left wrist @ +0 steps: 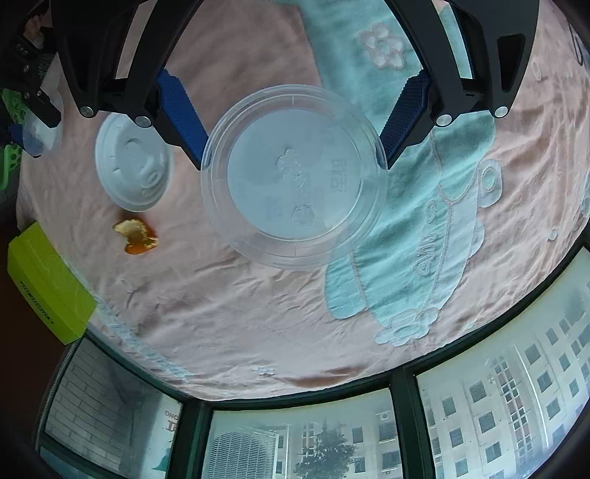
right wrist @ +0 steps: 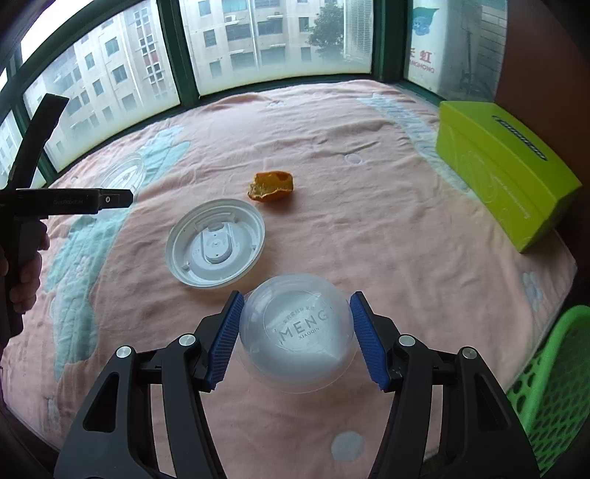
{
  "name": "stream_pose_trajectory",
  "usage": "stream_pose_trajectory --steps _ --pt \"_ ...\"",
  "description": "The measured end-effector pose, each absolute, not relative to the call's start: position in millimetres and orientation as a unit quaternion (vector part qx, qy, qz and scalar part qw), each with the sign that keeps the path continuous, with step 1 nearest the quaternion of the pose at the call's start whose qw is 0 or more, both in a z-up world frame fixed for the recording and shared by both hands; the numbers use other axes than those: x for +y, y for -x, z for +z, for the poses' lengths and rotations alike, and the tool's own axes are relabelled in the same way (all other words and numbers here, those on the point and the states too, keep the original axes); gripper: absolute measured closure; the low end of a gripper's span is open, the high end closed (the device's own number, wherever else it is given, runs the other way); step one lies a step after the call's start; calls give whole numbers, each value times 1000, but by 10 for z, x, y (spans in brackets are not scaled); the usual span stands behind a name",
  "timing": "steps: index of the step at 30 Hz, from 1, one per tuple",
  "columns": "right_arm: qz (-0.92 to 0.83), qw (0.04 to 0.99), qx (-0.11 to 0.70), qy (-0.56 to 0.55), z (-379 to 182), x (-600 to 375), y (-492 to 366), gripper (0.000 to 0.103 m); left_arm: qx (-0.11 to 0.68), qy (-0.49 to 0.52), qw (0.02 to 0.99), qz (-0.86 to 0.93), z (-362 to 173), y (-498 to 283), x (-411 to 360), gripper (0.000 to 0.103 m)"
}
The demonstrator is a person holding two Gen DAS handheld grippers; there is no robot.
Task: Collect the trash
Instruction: 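Carry the clear lid and white cup to the green basket and release both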
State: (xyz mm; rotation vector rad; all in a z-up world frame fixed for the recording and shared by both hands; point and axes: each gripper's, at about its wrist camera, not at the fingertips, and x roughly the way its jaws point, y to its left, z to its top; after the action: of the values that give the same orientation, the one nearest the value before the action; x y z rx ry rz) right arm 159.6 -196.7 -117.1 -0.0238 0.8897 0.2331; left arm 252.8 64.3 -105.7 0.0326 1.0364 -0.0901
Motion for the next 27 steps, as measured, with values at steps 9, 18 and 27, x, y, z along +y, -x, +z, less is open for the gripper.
stream_pose_trajectory --steps 9,18,27 --pt "86 908 410 -20 -906 -2365 -1236 44 464 -32 880 -94 -691 -2090 26 16" --pt "28 918 393 -49 -739 -2972 -827 44 442 -46 880 -167 -475 -1736 -730 16" --pt "-42 918 384 -89 -687 -3613 -430 44 428 -63 871 -232 -348 -1518 -1427 16"
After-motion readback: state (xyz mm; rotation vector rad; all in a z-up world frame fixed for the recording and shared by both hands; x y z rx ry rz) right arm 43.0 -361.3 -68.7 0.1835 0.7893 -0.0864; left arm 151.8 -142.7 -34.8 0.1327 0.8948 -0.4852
